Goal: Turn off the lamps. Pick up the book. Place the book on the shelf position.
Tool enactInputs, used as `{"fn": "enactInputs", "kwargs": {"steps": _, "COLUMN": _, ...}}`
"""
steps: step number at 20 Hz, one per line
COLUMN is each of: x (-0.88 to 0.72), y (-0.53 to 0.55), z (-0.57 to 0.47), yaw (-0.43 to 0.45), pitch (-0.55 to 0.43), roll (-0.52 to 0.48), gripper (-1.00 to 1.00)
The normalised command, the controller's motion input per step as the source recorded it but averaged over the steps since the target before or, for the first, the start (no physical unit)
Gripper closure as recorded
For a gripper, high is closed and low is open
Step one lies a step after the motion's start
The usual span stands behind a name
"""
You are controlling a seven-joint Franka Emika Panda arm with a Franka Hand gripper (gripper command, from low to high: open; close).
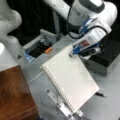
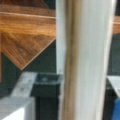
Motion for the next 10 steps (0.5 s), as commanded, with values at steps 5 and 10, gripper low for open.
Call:
{"fn": "enactInputs", "kwargs": {"steps": 5, "x": 0.30, "y": 0.27, "z": 0.21, "yaw": -0.533, "pitch": 0.080, "roll": -0.071, "gripper": 1.00}}
{"fn": "enactInputs", "kwargs": {"steps": 10, "x": 0.34, "y": 0.28, "z": 0.21, "yaw": -0.640, "pitch": 0.129, "roll": -0.049, "gripper": 1.00}}
